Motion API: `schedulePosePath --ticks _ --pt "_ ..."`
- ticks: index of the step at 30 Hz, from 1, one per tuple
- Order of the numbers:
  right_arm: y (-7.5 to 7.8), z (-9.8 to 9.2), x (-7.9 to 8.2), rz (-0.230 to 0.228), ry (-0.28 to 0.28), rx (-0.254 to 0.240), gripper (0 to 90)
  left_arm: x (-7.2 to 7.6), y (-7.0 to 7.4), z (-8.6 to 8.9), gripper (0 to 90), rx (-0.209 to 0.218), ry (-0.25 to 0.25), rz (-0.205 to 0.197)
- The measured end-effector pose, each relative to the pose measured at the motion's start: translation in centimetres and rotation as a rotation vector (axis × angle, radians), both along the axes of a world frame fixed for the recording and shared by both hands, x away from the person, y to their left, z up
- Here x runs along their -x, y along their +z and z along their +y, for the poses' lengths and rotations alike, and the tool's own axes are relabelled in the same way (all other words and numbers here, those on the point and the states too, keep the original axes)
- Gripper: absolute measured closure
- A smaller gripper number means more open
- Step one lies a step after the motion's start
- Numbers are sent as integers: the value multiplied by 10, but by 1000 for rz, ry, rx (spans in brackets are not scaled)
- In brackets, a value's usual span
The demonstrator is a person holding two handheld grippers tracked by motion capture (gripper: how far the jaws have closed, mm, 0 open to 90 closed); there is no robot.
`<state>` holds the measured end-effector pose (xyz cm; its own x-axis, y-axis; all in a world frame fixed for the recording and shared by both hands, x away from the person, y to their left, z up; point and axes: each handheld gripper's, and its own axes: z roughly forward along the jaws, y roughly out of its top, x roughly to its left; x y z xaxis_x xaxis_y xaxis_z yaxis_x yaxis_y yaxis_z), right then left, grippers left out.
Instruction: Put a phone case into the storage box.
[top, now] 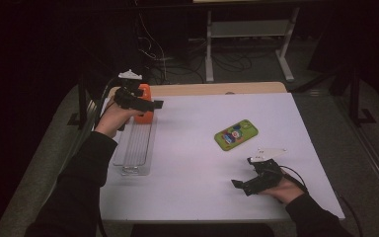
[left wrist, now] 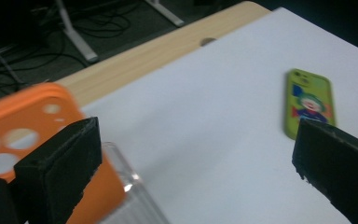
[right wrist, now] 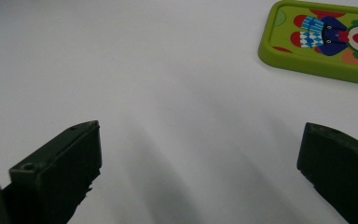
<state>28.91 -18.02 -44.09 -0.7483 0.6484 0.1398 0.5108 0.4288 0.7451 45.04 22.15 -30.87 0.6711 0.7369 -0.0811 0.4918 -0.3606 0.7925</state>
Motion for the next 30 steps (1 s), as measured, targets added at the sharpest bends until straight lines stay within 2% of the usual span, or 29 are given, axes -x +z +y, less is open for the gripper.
schedulePosePath --ticks 8,14,16,21,24,27,30 --pt "-1 -2 -1 -12 6 8 0 27 -8 -24 11 7 -99 0" --pt "0 -2 0 -13 5 7 0 44 -22 -40 11 23 -148 8" --pt "1 -1 0 0 -2 4 0 49 -26 -44 11 29 -156 10" --pt "2 -1 -1 -17 8 7 0 64 -38 -55 11 46 -189 26" --pt "3 -2 -1 -16 5 6 0 75 -47 -62 11 31 -211 28" --pt "4 -2 -1 -8 2 -1 0 86 -58 -69 11 -4 -234 8" --pt "5 -2 -1 -6 0 4 0 97 -67 -76 11 -22 -252 31"
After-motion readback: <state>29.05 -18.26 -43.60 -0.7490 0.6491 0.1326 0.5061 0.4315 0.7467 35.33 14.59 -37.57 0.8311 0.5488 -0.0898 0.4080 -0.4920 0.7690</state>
